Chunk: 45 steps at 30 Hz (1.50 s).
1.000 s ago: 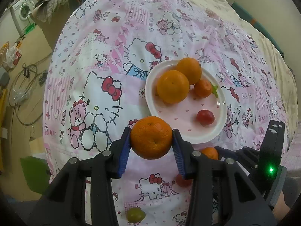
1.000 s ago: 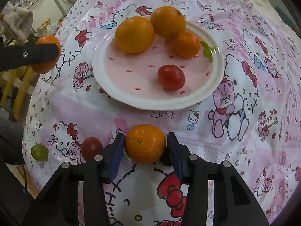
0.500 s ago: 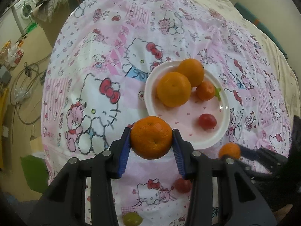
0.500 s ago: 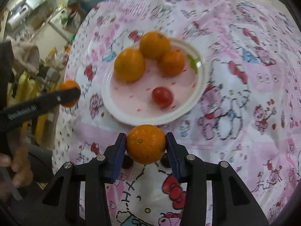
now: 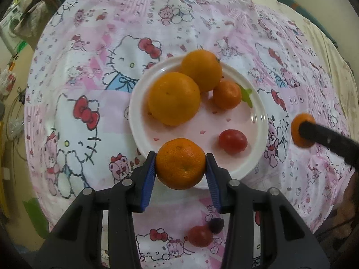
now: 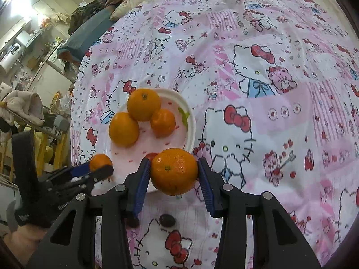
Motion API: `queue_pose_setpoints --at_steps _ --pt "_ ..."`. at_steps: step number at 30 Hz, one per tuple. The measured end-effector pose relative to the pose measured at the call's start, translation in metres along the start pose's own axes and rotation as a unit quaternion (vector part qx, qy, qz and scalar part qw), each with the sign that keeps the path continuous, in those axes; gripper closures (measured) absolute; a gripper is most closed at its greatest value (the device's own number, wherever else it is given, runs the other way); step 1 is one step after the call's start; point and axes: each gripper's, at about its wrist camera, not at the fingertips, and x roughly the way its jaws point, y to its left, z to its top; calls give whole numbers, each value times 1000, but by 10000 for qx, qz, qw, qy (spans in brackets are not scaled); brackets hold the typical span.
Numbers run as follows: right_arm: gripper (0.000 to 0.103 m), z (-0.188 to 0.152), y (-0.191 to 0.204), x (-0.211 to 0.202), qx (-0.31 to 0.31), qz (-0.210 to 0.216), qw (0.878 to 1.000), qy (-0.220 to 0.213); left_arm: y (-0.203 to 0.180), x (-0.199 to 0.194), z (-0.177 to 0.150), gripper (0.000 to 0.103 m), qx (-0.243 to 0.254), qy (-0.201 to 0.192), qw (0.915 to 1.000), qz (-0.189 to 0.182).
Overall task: Organize fruits
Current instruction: 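Grasp a mandarin with the right tool while the left tool carries its mandarin, then lower the mandarin onto the plate with the left tool and open it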
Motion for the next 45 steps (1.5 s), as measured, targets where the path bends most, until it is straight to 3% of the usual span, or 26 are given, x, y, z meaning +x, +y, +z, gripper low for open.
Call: queue_pose_setpoints --at_steps 18,41,43,45 --pt "58 28 0 63 -25 269 9982 539 -12 39 14 64 133 283 9989 -343" --pt "56 27 -8 67 253 354 9976 542 -13 43 16 62 -96 498 9982 -332" --pt "56 27 -8 68 283 379 9974 539 -10 42 15 57 -154 509 9978 -392" --pt "56 27 -8 68 299 375 9973 549 -9 37 14 43 -130 385 9985 -368"
